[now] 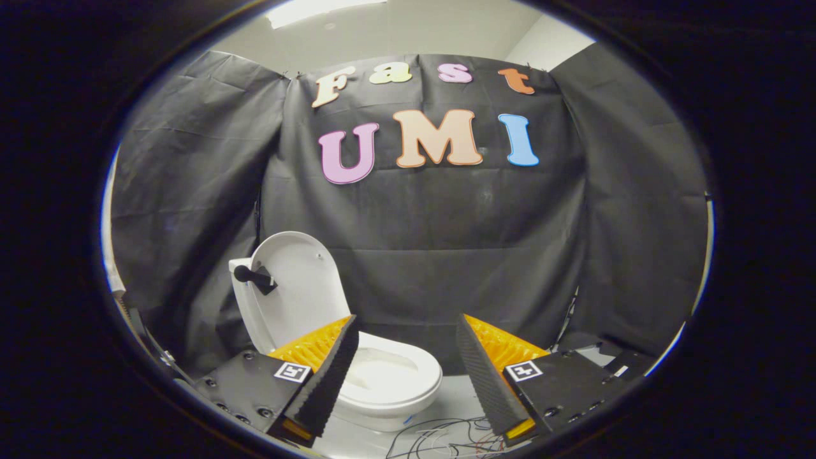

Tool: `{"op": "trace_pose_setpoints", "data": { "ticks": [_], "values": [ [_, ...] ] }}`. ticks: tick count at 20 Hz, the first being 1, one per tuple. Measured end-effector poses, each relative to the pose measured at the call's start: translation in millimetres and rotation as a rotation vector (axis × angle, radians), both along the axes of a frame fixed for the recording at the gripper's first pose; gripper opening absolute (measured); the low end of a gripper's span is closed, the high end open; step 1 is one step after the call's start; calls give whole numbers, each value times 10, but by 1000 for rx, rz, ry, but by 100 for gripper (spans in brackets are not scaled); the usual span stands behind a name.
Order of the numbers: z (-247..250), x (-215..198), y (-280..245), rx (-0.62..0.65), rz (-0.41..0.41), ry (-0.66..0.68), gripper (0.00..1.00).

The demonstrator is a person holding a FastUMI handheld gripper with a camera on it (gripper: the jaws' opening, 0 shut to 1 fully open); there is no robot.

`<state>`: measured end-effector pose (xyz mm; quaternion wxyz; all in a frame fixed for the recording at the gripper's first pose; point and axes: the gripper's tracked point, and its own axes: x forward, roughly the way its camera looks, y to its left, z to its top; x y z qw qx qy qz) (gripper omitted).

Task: Open the toilet lid.

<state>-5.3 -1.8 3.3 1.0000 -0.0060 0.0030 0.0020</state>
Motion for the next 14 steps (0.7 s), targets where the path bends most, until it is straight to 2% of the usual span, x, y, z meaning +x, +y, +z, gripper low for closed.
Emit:
{"op": "trace_pose_setpoints", "data": {
  "ticks": [14],
  "values": [
    [3, -5, 1, 0, 0, 1, 96]
  ]
}}
